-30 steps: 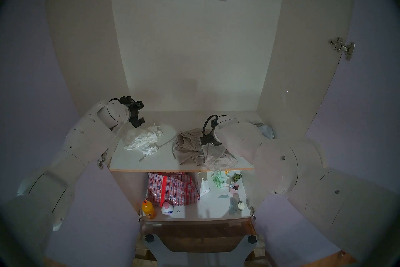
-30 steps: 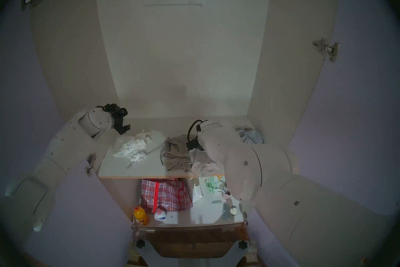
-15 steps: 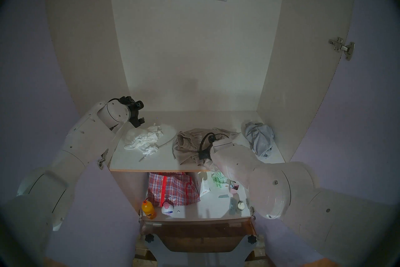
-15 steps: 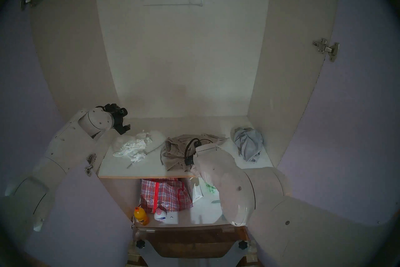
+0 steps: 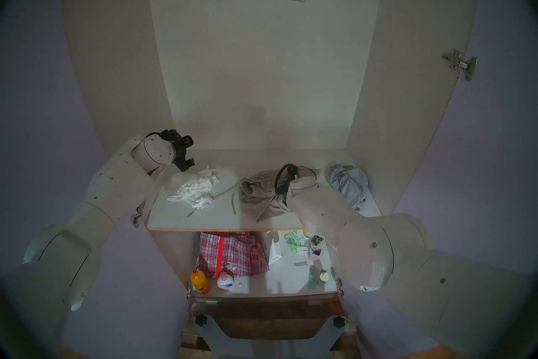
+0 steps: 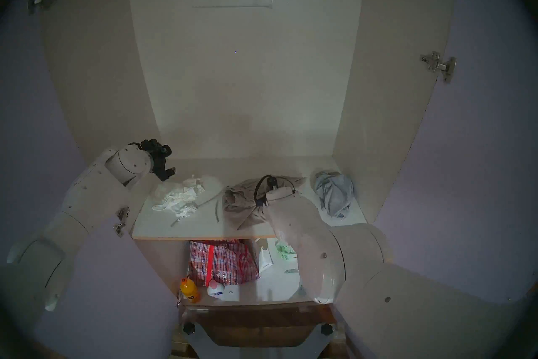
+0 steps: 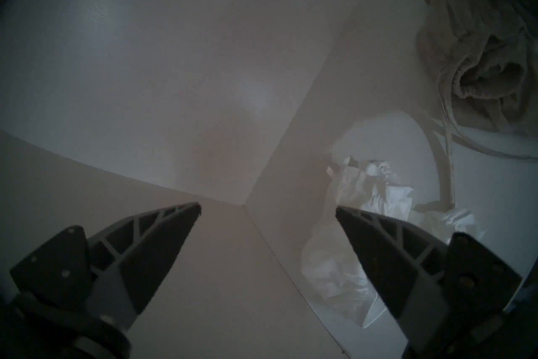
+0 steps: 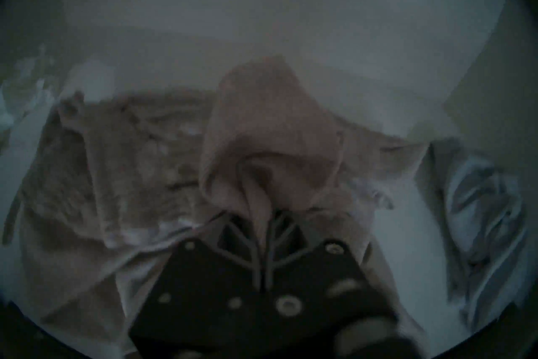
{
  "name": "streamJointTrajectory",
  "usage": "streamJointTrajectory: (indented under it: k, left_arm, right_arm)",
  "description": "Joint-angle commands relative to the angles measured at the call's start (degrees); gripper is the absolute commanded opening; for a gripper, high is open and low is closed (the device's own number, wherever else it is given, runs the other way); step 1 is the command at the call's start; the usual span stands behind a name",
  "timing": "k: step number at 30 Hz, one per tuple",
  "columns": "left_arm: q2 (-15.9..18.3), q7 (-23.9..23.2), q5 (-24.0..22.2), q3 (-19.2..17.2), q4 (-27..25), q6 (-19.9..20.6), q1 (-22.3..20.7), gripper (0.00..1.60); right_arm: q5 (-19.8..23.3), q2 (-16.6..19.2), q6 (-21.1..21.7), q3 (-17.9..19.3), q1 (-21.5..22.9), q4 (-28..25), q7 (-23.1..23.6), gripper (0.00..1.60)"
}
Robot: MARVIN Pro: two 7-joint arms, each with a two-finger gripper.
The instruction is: Sort tops into two piles: light colors and dark colors
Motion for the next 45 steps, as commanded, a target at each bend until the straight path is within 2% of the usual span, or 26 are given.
streamJointTrajectory:
  k: [1,6,10,12,14,16,18,21,24,27,29,31,34,37,39,41,42,43,44,45]
  left_arm:
    - [0.0,0.13,-0.1,-0.68,-1.09,-0.19,-1.85,1.6]
    - [0.0,0.15,-0.1,-0.67,-1.09,-0.19,-1.84,1.6]
    - [-0.01,0.21,-0.08,-0.65,-1.04,-0.2,-1.79,1.6]
    - [-0.01,0.24,-0.06,-0.64,-1.01,-0.21,-1.76,1.6]
    - [-0.02,0.25,-0.05,-0.64,-1.0,-0.22,-1.74,1.6]
    - [-0.02,0.29,-0.05,-0.63,-0.98,-0.22,-1.73,1.6]
    - [-0.03,0.31,-0.06,-0.63,-0.98,-0.23,-1.75,1.6]
    - [-0.02,0.31,-0.08,-0.64,-1.01,-0.24,-1.8,1.6]
    - [-0.02,0.3,-0.09,-0.65,-1.03,-0.24,-1.82,1.6]
    - [-0.01,0.26,-0.11,-0.66,-1.07,-0.23,-1.85,1.6]
    - [0.0,0.25,-0.12,-0.66,-1.08,-0.23,-1.86,1.6]
    - [0.01,0.2,-0.14,-0.67,-1.12,-0.22,-1.88,1.6]
    - [0.03,0.14,-0.17,-0.67,-1.15,-0.2,-1.91,1.6]
    - [0.05,0.03,-0.19,-0.68,-1.21,-0.16,-1.93,1.6]
    - [0.07,-0.03,-0.2,-0.68,-1.25,-0.13,-1.93,1.6]
    - [0.06,0.01,-0.19,-0.68,-1.22,-0.15,-1.92,1.6]
    - [0.06,0.01,-0.19,-0.68,-1.22,-0.15,-1.92,1.6]
    - [0.04,0.05,-0.17,-0.69,-1.19,-0.17,-1.91,1.6]
    - [0.04,0.07,-0.17,-0.68,-1.18,-0.18,-1.91,1.6]
    - [0.04,0.08,-0.17,-0.68,-1.17,-0.18,-1.91,1.6]
  right_arm:
    - [1.33,1.16,-4.42,1.44,3.85,-5.03,-0.95,0.0]
    - [1.8,1.69,-5.68,2.81,2.78,-10.63,0.63,0.0]
    - [1.98,2.01,-5.33,2.99,-1.67,-19.51,2.31,0.0]
    - [2.2,2.35,-5.38,3.2,-4.69,-26.01,2.93,0.0]
    - [2.09,2.71,-6.34,3.25,-4.63,-26.58,2.55,0.0]
    - [2.36,3.11,-6.68,3.51,-5.96,-29.56,2.98,0.0]
    - [2.1,3.22,-6.68,3.26,-8.35,-33.41,3.38,0.0]
    - [2.12,2.57,-4.41,2.49,-12.57,-38.52,5.67,0.0]
    - [3.08,0.96,0.22,1.9,-17.53,-44.17,9.4,0.0]
    - [2.33,-0.57,8.18,0.59,-22.72,-49.99,13.77,0.0]
    - [1.82,-1.3,11.52,-0.05,-24.61,-51.3,15.35,0.0]
    - [1.02,-1.81,19.35,-1.66,-28.29,-56.92,19.42,0.0]
    - [0.53,-1.61,23.55,-4.22,-28.77,-57.19,19.43,0.0]
    - [0.05,-2.44,27.83,-5.8,-28.34,-55.61,15.77,0.0]
    - [-1.52,-4.21,26.91,-6.01,-26.96,-51.0,12.03,0.0]
    - [-0.74,-5.53,26.0,-5.47,-24.86,-46.23,8.45,0.0]
    - [-0.74,-5.53,26.0,-5.47,-24.86,-46.23,8.45,0.0]
    - [0.05,-6.56,25.89,-4.66,-22.72,-42.35,6.04,0.0]
    - [0.2,-7.05,25.37,-4.39,-22.89,-42.19,5.18,0.0]
    - [0.72,-7.57,25.72,-3.78,-20.72,-39.11,3.94,0.0]
